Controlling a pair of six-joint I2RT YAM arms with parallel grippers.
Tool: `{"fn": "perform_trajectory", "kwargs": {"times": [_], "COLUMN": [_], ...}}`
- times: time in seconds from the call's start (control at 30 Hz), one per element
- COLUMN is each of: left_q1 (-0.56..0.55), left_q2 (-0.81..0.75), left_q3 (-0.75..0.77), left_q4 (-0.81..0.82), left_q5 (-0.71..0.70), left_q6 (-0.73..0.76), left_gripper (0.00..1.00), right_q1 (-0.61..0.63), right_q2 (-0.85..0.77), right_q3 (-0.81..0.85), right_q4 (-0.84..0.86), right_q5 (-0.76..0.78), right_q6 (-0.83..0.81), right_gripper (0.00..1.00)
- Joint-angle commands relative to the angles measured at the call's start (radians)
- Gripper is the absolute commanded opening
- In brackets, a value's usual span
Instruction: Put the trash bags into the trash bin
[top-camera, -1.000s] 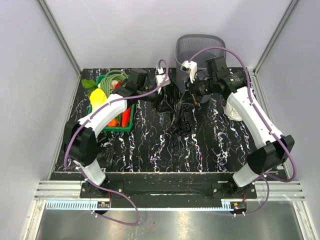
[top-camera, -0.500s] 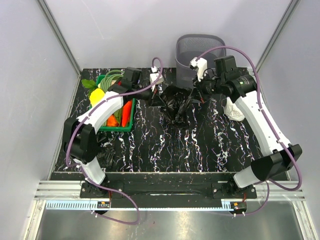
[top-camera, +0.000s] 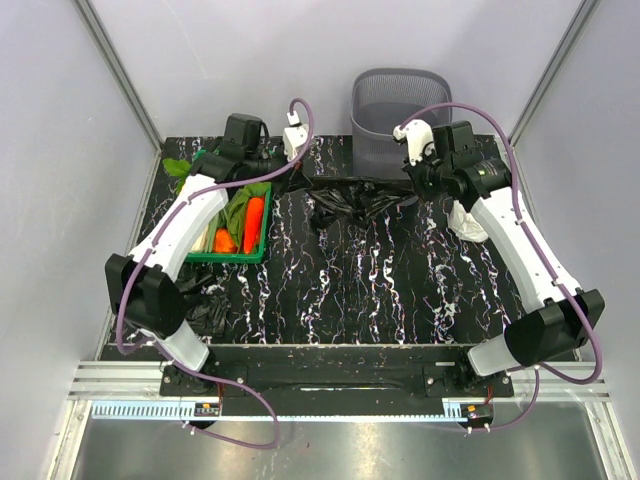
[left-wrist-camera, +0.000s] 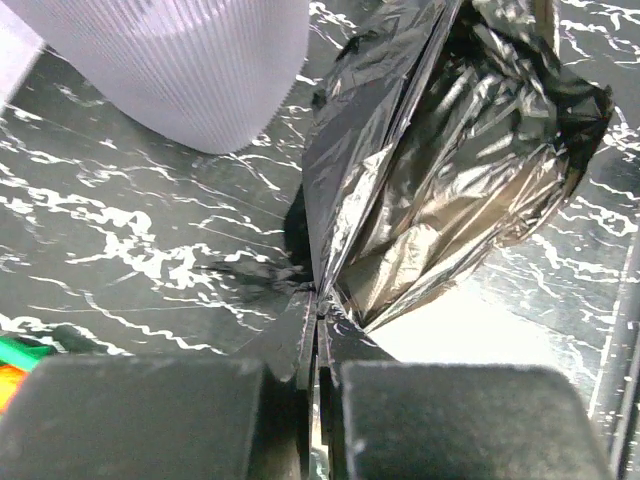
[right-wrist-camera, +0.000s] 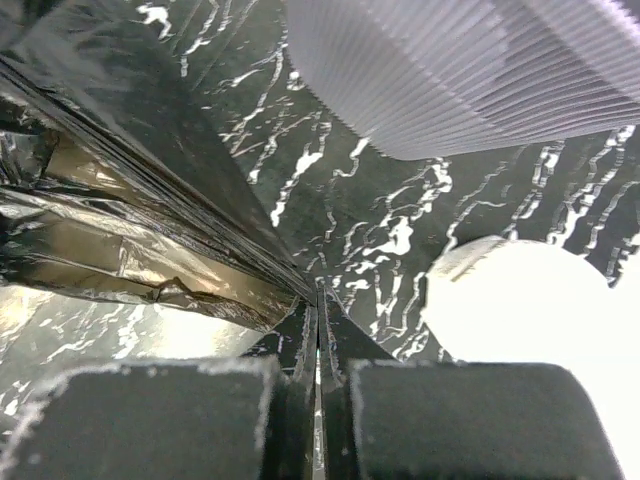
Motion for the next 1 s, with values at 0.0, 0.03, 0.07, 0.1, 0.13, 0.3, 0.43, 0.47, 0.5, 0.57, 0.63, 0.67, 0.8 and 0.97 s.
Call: {"fn": "perform_trajectory", "kwargs": {"times": [0.0,0.03,0.07,0.1,0.13,0.3,0.43,0.47,0.5,0.57,0.63,0.67,0.8,0.97], "left_q1": [0.032,0.032,0.032,0.032,0.032,0.030,0.030,0.030,0.030,0.030,0.030,0.029,-0.004,-0.167], "left_q2": [-0.063,-0.069,-0.072,-0.077,-0.078,-0.101,-0.110,-0.110,-0.104,-0.095,-0.084,-0.078,-0.026,0.022], "left_q3": [0.107,0.119,0.127,0.139,0.150,0.190,0.216,0.219,0.218,0.205,0.170,0.150,0.052,-0.054], "left_q4": [-0.103,-0.116,-0.126,-0.137,-0.149,-0.165,-0.165,-0.163,-0.160,-0.157,-0.131,-0.111,0.036,0.179], "left_q5": [-0.153,-0.177,-0.199,-0.220,-0.239,-0.305,-0.305,-0.307,-0.307,-0.279,-0.209,-0.152,0.089,0.097], "left_q6": [0.121,0.135,0.152,0.167,0.182,0.222,0.244,0.247,0.241,0.224,0.159,0.116,-0.139,-0.212], "left_gripper": [0.00,0.00,0.00,0.00,0.02,0.14,0.21,0.21,0.20,0.20,0.21,0.24,0.56,0.78], "right_q1": [-0.014,-0.013,-0.014,-0.013,-0.014,-0.013,-0.013,-0.013,-0.013,-0.013,-0.013,-0.013,-0.013,-0.013], "right_q2": [-0.063,-0.068,-0.071,-0.074,-0.077,-0.068,-0.060,-0.062,-0.066,-0.074,-0.080,-0.082,-0.086,-0.068], "right_q3": [-0.008,-0.006,-0.004,0.000,0.008,0.054,0.060,0.060,0.057,0.055,0.068,0.072,0.060,0.094], "right_q4": [0.071,0.082,0.088,0.091,0.092,0.066,0.065,0.067,0.067,0.052,0.017,0.000,-0.028,-0.048], "right_q5": [0.260,0.292,0.311,0.323,0.331,0.339,0.374,0.381,0.377,0.331,0.244,0.203,0.119,0.113], "right_q6": [-0.081,-0.093,-0.102,-0.114,-0.121,-0.150,-0.188,-0.191,-0.187,-0.168,-0.127,-0.112,-0.061,-0.001], "right_gripper": [0.00,0.00,0.00,0.00,0.00,0.00,0.00,0.00,0.00,0.00,0.00,0.00,0.00,0.00]}}
